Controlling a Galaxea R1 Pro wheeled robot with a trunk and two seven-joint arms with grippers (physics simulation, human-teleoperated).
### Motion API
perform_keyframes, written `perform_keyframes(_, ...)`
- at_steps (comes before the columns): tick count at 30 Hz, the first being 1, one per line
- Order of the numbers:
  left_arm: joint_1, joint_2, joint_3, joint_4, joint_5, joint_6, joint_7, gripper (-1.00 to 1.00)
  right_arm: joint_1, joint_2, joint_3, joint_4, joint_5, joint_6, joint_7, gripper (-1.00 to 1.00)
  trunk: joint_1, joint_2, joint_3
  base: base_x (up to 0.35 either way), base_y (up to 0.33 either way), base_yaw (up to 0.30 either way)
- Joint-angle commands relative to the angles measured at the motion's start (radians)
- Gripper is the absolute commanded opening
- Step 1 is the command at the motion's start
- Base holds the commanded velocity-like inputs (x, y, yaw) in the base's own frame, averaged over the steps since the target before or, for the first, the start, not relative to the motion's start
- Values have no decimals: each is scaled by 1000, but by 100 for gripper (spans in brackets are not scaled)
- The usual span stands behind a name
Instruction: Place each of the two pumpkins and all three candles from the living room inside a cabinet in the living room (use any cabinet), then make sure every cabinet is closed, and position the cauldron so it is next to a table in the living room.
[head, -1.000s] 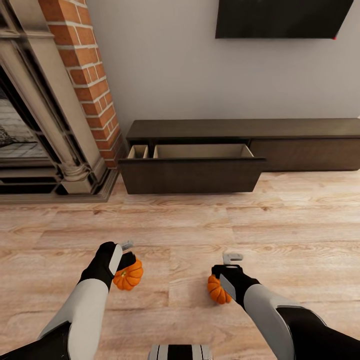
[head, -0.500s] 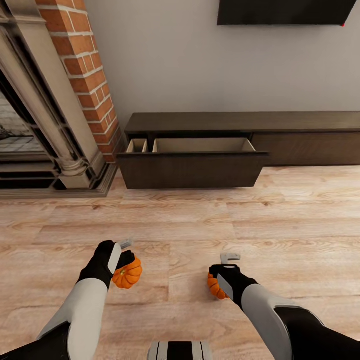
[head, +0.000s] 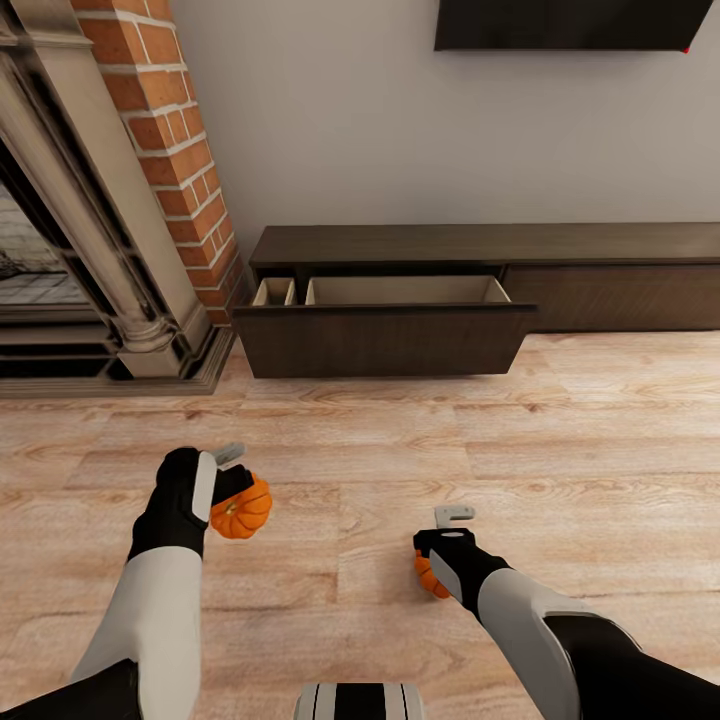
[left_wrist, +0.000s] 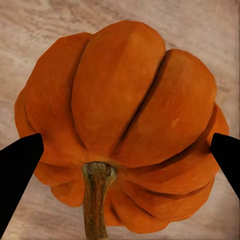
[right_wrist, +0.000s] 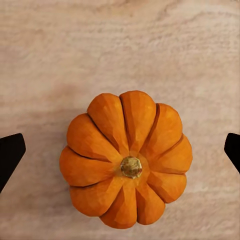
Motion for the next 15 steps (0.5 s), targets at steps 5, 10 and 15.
perform_keyframes(5,0,-2,-1,-16,2,14,3,-100,0,1,-8,-3,12,8,-3,100,0,0,-1,0,0,0)
perform_keyframes(10,0,-3,-3,-20,3,16,3,-100,0,0,-8,-3,14,8,-3,100,0,0,-1,0,0,0)
perform_keyframes(15,0,-6,-4,-27,6,17,2,-100,0,-1,-9,-3,14,8,-3,100,1,-1,-12,0,0,0)
